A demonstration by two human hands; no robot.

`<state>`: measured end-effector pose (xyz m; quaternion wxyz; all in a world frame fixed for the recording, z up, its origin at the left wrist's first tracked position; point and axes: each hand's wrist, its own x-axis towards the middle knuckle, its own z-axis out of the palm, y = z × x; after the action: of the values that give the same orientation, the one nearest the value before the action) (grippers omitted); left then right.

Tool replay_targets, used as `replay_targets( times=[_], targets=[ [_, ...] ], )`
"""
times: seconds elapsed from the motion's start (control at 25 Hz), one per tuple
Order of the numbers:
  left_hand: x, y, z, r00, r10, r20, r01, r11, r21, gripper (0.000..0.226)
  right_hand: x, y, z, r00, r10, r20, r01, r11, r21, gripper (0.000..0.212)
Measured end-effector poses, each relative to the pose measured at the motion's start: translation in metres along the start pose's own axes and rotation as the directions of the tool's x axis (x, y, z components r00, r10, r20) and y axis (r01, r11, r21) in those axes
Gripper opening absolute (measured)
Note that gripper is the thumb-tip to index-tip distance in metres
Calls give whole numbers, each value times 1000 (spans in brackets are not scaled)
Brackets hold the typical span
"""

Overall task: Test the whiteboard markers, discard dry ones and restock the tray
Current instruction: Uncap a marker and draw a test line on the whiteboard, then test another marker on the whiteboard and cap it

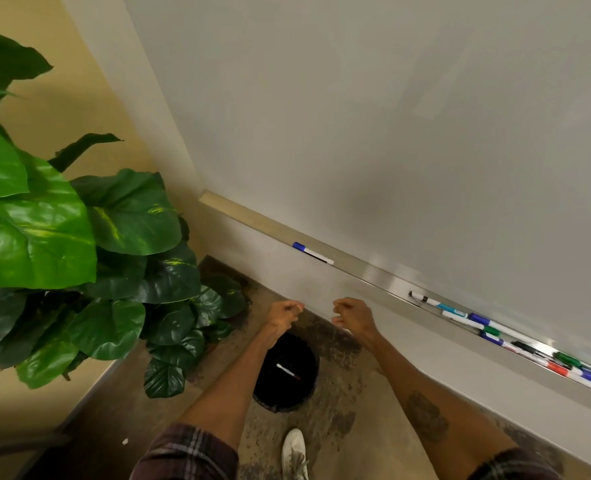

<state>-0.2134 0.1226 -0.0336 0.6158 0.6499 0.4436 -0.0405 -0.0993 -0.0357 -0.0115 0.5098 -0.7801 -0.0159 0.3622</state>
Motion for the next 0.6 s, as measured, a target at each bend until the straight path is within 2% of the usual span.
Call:
replay_targets(
  times=[0.2, 0.36, 0.44, 0.6],
  targets=[
    [4, 33, 67, 986, 85, 142, -93, 994, 51, 19, 4, 20, -82, 964, -56, -259, 62, 998, 16, 18],
    [4, 56, 118, 956, 148, 253, -173, 982, 80, 29, 13, 40, -141, 900, -96, -426, 70, 995, -75, 21],
    [7, 66, 143, 943, 160, 291, -198, 975, 106, 35, 17, 47, -169, 859, -55, -509, 29, 998, -59, 29],
    [19, 78, 190, 926, 135, 351, -198, 969, 149, 45, 21, 68, -213, 795, 90, -600, -10, 991, 135, 42]
  ],
)
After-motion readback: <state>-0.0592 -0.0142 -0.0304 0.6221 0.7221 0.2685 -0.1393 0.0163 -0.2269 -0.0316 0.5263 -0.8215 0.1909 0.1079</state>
